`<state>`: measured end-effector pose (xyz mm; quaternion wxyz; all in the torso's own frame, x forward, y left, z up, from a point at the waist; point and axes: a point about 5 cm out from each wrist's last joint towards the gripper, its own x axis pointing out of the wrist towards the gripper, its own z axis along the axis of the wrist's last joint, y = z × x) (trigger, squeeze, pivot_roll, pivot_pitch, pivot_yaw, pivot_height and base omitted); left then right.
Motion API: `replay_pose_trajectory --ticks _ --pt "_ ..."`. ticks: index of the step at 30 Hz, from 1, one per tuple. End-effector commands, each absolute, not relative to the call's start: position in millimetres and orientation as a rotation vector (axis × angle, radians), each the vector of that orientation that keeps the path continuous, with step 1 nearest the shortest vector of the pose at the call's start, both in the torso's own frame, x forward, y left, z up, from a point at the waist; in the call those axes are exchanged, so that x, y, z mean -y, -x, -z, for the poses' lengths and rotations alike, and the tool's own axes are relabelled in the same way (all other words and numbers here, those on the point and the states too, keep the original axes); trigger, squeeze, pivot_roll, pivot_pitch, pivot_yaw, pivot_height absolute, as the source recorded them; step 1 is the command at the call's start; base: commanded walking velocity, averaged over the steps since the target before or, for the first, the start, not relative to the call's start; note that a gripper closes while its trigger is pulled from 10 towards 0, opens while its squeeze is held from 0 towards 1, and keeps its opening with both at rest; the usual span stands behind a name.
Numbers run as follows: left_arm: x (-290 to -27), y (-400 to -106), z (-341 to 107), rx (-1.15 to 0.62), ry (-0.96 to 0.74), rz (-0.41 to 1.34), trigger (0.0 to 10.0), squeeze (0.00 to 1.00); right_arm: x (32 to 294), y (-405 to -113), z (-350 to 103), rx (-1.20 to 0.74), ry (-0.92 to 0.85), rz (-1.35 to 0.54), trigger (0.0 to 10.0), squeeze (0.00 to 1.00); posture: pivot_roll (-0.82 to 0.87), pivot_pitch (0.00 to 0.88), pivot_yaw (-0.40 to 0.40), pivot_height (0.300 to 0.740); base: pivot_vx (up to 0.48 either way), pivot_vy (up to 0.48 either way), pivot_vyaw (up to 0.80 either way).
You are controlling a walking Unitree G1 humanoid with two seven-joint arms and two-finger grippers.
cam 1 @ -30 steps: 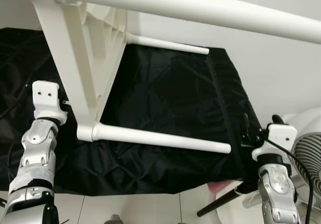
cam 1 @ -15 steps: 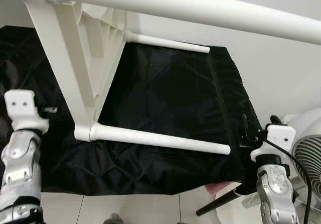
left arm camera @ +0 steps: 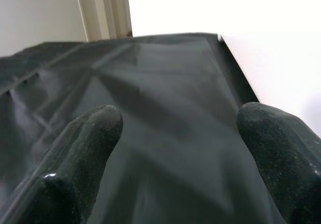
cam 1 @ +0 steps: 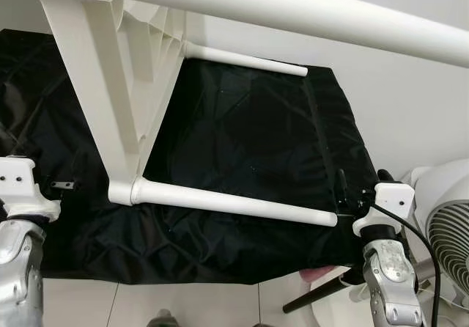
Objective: Building children table
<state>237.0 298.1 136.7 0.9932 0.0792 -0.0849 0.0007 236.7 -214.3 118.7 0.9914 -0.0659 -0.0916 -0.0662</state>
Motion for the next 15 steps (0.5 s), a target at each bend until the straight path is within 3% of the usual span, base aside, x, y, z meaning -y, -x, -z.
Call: replay_pose_trajectory --ticks 1,4,5,11,15 --pt "-291 -232 -131 0.137 -0.15 0.069 10.0 1.0 213 -237 -114 0.161 0.13 0.128 10.0 0.0 0.21 0.043 -0.091 0.74 0.0 0.0 0.0" --pt "-287 -224 -132 0.123 -0.139 0.088 10.0 0.96 214 -236 -114 0.158 0.133 0.129 10.0 0.0 0.21 0.045 -0.092 0.74 0.0 0.0 0.0" --pt "-284 -221 -133 0.119 -0.146 0.115 10.0 0.0 215 -236 -113 0.157 0.129 0.13 10.0 0.0 0.23 0.047 -0.1 0.74 0.0 0.0 0.0" --pt "-277 -214 -141 0.11 -0.126 0.204 10.0 0.0 213 -236 -111 0.151 0.125 0.127 10.0 0.0 0.25 0.049 -0.102 0.74 0.0 0.0 0.0" --pt "-257 -202 -153 0.089 -0.107 0.389 10.0 0.0 207 -241 -108 0.147 0.115 0.111 10.0 0.0 0.27 0.048 -0.1 0.74 0.0 0.0 0.0"
